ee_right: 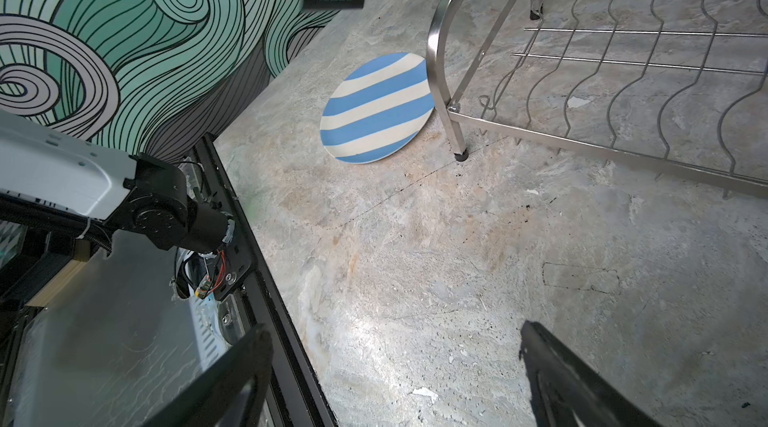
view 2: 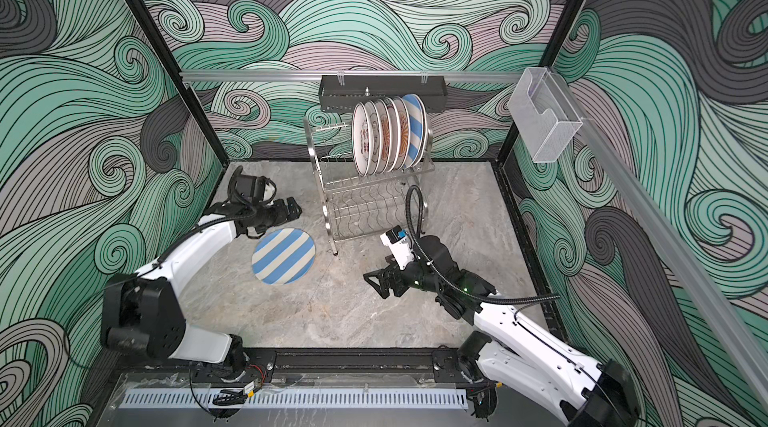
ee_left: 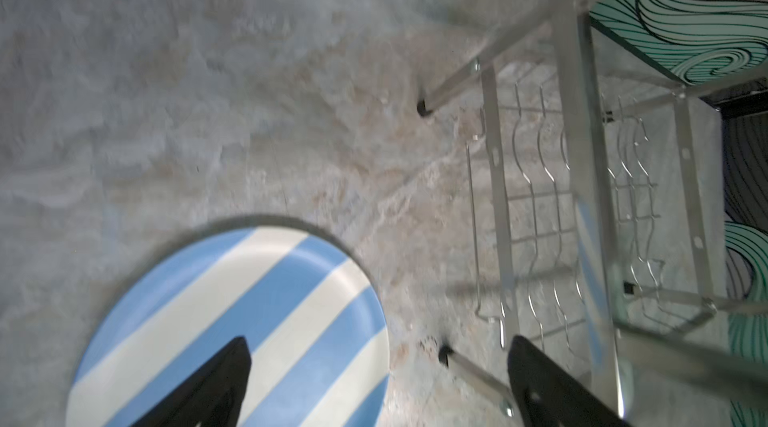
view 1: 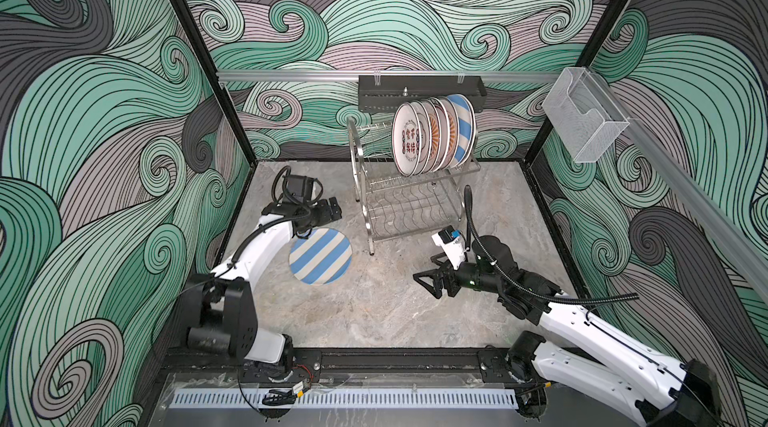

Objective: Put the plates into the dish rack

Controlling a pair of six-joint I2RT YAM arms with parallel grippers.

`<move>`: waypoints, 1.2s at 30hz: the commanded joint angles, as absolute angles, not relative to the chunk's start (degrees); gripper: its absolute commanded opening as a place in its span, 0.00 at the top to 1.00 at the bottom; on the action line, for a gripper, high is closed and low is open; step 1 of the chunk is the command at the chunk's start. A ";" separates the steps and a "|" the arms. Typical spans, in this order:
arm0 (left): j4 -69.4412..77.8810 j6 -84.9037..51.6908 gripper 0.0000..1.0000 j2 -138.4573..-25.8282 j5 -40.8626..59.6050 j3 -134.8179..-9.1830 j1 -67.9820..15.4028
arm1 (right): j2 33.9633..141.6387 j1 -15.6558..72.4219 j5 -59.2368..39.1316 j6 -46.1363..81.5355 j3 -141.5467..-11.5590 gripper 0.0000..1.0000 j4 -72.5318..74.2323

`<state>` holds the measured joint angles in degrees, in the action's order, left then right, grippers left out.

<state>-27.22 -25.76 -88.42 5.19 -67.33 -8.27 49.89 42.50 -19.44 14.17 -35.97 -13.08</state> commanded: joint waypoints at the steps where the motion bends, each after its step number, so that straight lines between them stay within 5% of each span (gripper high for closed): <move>1: -30.82 -20.49 0.01 -97.32 -0.08 -77.13 -6.63 | 49.36 42.36 -20.52 14.83 -37.44 0.07 -13.33; 12: -32.13 -18.92 0.02 -114.44 8.18 -88.64 -3.97 | 52.09 42.44 -24.00 14.34 -38.08 0.06 -13.28; 36: -29.22 -18.17 0.01 -118.46 15.38 -80.92 -1.70 | 55.81 42.43 -26.87 15.82 -38.06 0.05 -12.05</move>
